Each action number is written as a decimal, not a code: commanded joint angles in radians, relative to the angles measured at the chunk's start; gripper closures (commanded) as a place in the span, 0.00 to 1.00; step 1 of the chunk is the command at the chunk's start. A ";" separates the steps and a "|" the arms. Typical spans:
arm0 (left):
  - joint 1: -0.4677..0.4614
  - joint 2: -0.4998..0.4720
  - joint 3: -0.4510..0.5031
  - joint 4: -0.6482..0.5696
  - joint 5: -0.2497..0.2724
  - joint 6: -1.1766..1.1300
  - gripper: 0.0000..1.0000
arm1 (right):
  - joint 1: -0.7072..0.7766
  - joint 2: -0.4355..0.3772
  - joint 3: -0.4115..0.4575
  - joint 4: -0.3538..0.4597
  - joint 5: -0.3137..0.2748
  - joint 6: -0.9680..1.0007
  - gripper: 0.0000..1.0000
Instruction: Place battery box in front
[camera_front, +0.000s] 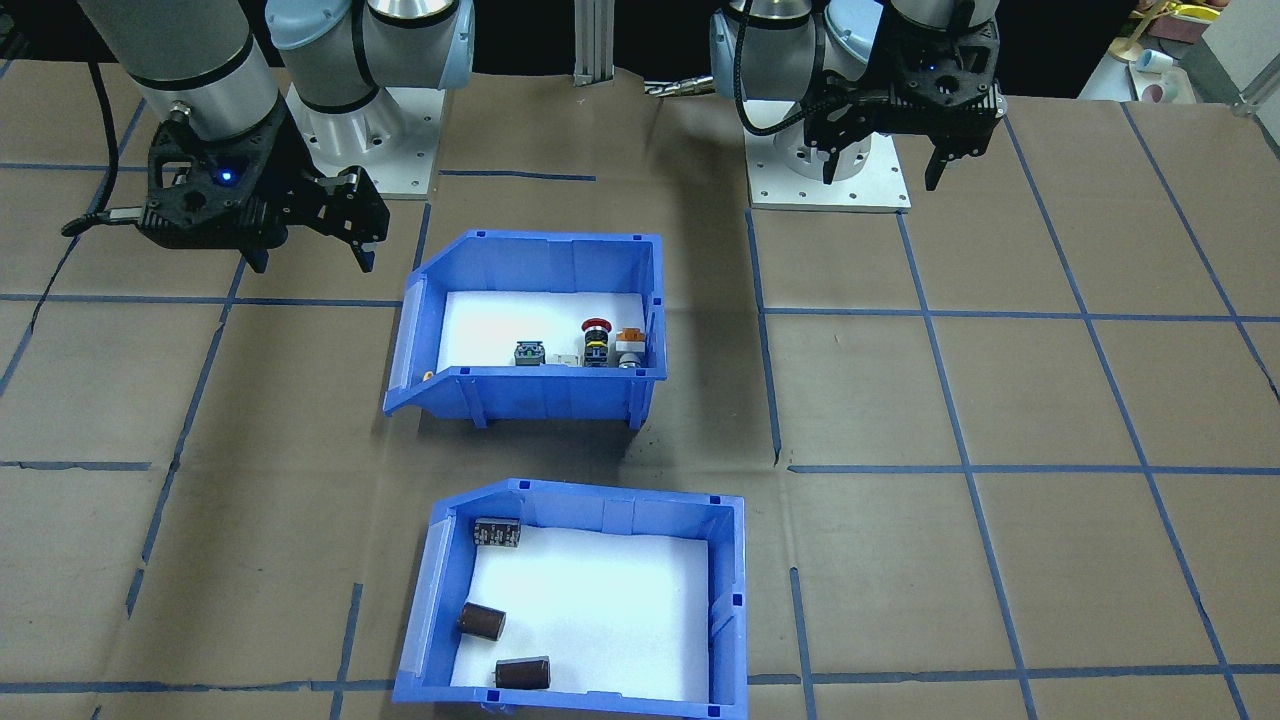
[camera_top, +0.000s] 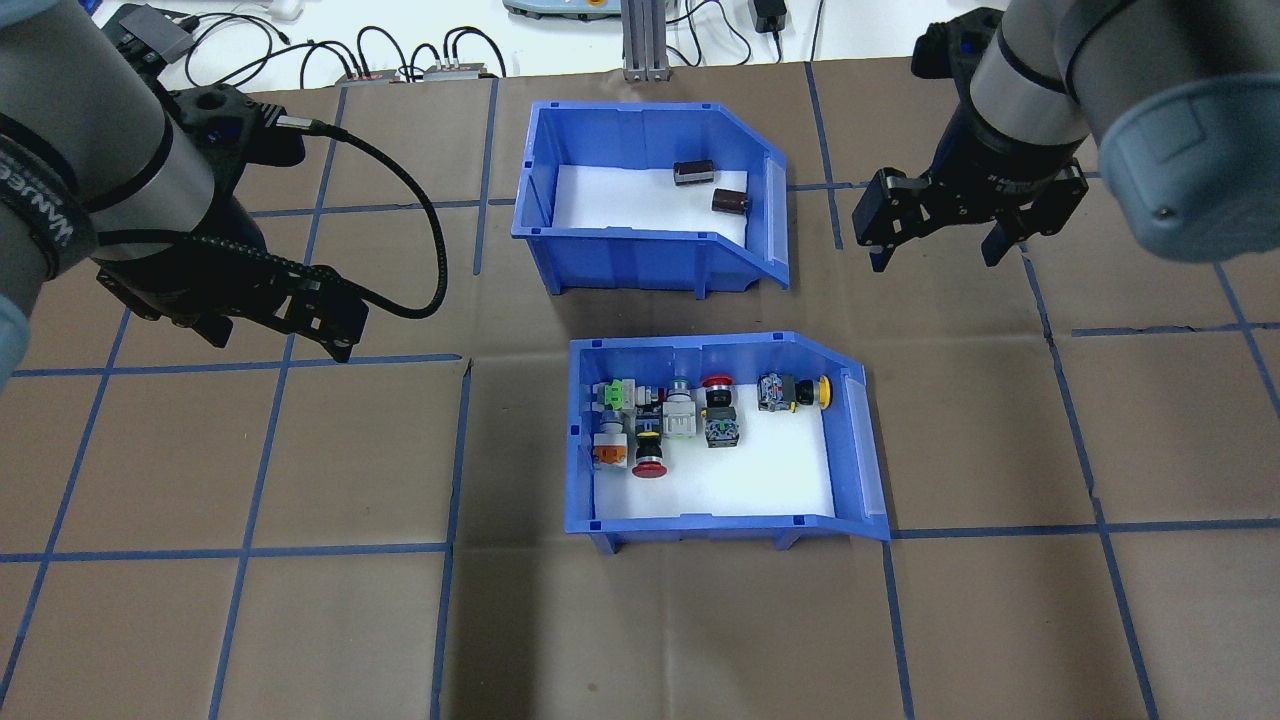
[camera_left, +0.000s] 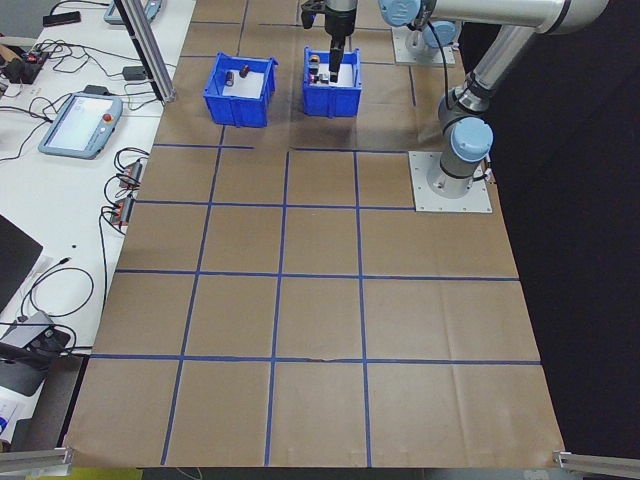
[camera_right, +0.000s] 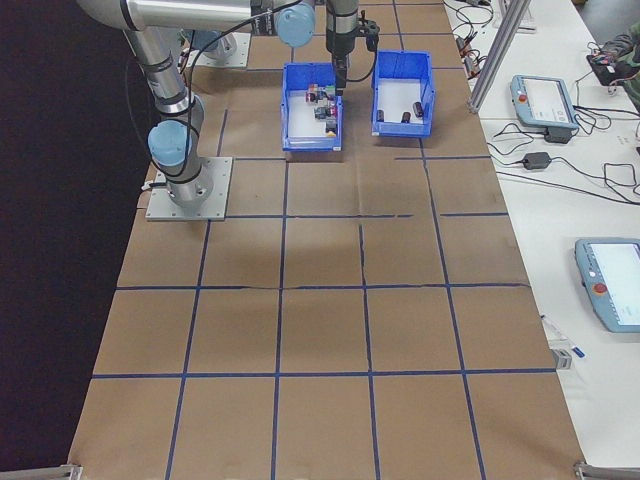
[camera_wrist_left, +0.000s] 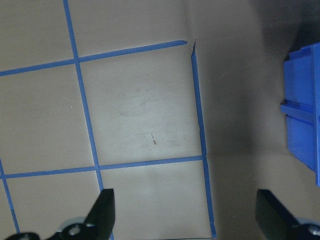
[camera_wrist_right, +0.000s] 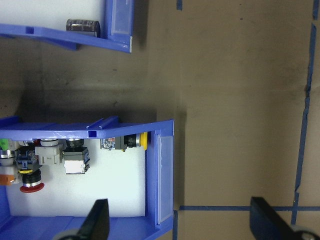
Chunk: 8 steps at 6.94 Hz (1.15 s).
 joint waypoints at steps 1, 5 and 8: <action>0.000 0.000 0.000 0.002 -0.019 0.005 0.01 | 0.000 0.028 -0.043 0.038 -0.017 0.046 0.00; 0.000 0.000 0.002 0.010 -0.014 0.005 0.01 | 0.001 0.012 -0.035 0.058 -0.017 0.120 0.00; 0.026 0.000 0.002 0.010 -0.014 0.022 0.01 | 0.000 0.014 -0.034 0.060 -0.016 0.118 0.00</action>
